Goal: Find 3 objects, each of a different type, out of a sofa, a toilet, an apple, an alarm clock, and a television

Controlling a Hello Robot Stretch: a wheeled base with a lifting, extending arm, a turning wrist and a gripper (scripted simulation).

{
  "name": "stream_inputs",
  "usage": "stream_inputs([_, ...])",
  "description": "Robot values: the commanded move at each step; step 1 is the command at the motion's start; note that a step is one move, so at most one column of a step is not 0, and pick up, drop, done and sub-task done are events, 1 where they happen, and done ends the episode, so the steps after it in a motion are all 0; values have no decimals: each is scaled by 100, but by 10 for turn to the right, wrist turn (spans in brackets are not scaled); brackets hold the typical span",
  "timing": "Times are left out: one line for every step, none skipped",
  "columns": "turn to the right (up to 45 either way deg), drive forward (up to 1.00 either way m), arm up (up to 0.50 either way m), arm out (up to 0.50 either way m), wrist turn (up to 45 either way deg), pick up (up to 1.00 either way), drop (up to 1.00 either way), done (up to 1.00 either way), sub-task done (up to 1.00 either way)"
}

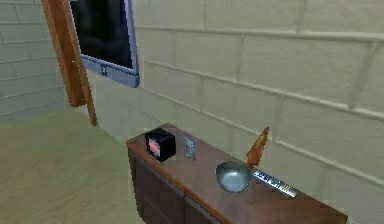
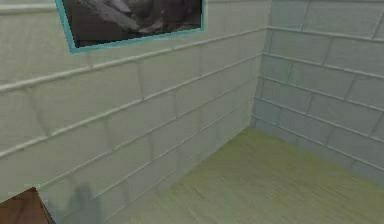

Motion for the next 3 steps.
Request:
stream_inputs([-450, 0, 0, 0, 0, 0, 0, 0, 0])
stream_inputs([-60, 0, 0, 0, 0, 0, 0, 0, 0])
stream_inputs([0, 75, 0, 0, 0, 0, 0, 0, 0])
